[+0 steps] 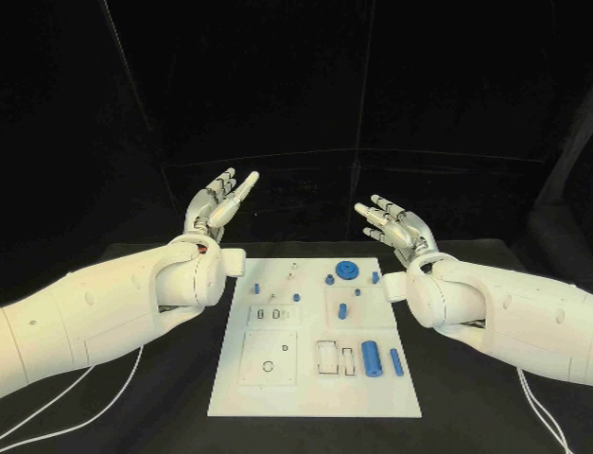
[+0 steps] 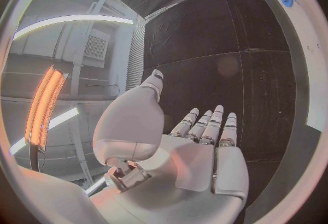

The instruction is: Assemble the parts on the task board

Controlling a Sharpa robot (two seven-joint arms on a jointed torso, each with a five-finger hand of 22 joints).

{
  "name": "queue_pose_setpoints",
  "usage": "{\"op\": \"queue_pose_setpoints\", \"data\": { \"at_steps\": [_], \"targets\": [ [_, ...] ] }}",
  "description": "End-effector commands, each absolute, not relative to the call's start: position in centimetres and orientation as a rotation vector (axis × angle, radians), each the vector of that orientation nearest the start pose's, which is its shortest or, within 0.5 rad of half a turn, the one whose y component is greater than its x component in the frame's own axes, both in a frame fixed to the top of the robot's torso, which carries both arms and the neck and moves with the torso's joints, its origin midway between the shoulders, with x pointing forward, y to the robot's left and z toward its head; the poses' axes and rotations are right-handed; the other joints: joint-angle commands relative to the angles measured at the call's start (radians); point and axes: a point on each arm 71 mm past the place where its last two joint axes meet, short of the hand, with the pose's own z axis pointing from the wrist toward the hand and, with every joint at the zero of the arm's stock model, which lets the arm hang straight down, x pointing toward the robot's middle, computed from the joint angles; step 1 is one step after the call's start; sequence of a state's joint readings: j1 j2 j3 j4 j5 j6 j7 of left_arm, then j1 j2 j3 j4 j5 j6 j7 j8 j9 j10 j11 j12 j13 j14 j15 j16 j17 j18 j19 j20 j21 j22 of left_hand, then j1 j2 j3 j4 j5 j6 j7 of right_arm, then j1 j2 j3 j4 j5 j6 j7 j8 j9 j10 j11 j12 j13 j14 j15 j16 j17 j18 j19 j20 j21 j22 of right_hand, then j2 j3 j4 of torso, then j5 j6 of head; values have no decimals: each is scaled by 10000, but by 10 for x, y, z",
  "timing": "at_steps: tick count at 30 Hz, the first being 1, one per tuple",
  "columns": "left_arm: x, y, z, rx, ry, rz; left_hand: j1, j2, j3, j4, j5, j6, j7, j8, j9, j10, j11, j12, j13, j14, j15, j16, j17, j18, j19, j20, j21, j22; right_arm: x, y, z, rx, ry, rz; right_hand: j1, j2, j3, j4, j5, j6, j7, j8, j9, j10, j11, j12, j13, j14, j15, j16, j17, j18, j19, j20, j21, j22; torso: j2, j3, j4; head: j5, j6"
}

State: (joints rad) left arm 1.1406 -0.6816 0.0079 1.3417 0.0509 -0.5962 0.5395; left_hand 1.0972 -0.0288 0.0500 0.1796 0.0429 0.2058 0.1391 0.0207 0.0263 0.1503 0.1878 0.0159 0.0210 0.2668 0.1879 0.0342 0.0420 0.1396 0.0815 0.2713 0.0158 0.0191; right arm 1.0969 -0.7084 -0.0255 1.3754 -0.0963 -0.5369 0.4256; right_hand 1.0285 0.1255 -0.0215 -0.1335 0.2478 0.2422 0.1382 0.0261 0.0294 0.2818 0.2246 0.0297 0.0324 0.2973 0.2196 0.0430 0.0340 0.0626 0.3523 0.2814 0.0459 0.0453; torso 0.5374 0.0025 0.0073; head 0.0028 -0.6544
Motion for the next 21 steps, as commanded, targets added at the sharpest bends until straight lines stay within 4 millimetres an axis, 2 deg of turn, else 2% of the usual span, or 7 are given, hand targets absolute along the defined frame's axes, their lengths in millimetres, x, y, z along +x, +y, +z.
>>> {"op": "queue_pose_setpoints", "data": {
  "at_steps": [1, 4, 8, 9, 10, 15, 21],
  "targets": [
    [522, 198, -192, -11561, 11182, -14393, 484, 45, 11, 152, 84, 161, 1026, 77, 26, 125, 231, 75, 28, 627, 170, 207, 110, 189, 53, 187, 83, 30, 504, -186, -231, 9979, 15128, 14090, 1262, 216, 128, -578, 82, 1916, 1447, 346, 191, 2399, 358, 370, 181, 2298, 271, 451, 167, 459, 798, 109, 216, 110, -5, 0, 4, 0, -1],
    [522, 198, -192, -11561, 11182, -14393, 546, 80, -1, 179, 83, 233, 1120, 89, 35, 383, 348, 117, 60, 1321, 291, 456, 236, 80, 321, 214, 194, 100, 507, -186, -232, 9723, 15470, 14189, 1769, 203, 198, -888, -6, 3263, 1313, 564, 298, 4076, 191, 613, 281, 3800, 60, 746, 263, 702, 2465, 95, 721, 371, -5, 0, 4, 0, -1],
    [522, 198, -192, -11561, 11182, -14393, 648, 158, -54, 166, 70, 691, 1267, 166, 87, 1929, 598, 486, 244, 2556, 432, 954, 442, -75, 988, 220, 485, 262, 509, -185, -232, 9540, 15717, 14249, 2349, 183, 356, -1403, -61, 6195, 1072, 1179, 539, 6506, -265, 1214, 392, 6403, -539, 1463, 425, 1215, 4307, 1, 1636, 716, -5, 0, 4, 0, -1],
    [522, 198, -192, -11561, 11182, -14393, 679, 184, -62, 148, 78, 921, 1293, 215, 116, 2266, 639, 597, 282, 2954, 460, 1113, 507, -95, 1207, 223, 580, 313, 510, -185, -232, 9531, 15729, 14252, 2399, 162, 382, -1483, -69, 6361, 1025, 1187, 520, 6689, -326, 1225, 359, 6610, -593, 1460, 396, 1233, 4460, -41, 1713, 733, -5, 0, 4, 0, -1],
    [526, 213, -195, -11911, 11181, -14208, 723, 217, -80, 116, 81, 1223, 1325, 276, 150, 2689, 685, 740, 321, 3436, 505, 1306, 579, -132, 1534, 221, 724, 388, 517, -208, -222, 6253, 14900, 12663, 2482, 131, 437, -1531, -78, 6522, 976, 1167, 486, 6874, -391, 1208, 319, 6831, -653, 1437, 359, 1237, 4619, -100, 1791, 745, 138, 10, -47, -128, 22],
    [524, 214, -194, -11887, 11156, -14224, 921, 373, -186, -60, 73, 2156, 1115, 414, 215, 4765, 787, 1429, 469, 4871, 401, 2042, 773, -73, 4250, 202, 1934, 995, 524, -215, -218, 5324, 14941, 11848, 2806, -14, 964, -1561, -86, 6954, 866, 894, 353, 7406, -561, 905, 278, 7624, -853, 1202, 286, 1223, 5126, -340, 2046, 759, 250, 7, -94, -104, 68],
    [518, 212, -192, -11975, 11269, -14434, 1668, 413, -230, -707, 80, 3675, 916, 664, 324, 5916, 506, 1901, 454, 5972, 60, 2634, 874, 243, 5152, 187, 2332, 1108, 531, -223, -209, 4153, 15095, 10888, 2736, -262, 1545, -1575, -100, 7404, 724, 727, 364, 8163, -746, 753, 297, 8637, -1179, 1158, 355, 1227, 5721, -646, 2462, 876, 447, -10, -76, -141, 161]
  ]
}}
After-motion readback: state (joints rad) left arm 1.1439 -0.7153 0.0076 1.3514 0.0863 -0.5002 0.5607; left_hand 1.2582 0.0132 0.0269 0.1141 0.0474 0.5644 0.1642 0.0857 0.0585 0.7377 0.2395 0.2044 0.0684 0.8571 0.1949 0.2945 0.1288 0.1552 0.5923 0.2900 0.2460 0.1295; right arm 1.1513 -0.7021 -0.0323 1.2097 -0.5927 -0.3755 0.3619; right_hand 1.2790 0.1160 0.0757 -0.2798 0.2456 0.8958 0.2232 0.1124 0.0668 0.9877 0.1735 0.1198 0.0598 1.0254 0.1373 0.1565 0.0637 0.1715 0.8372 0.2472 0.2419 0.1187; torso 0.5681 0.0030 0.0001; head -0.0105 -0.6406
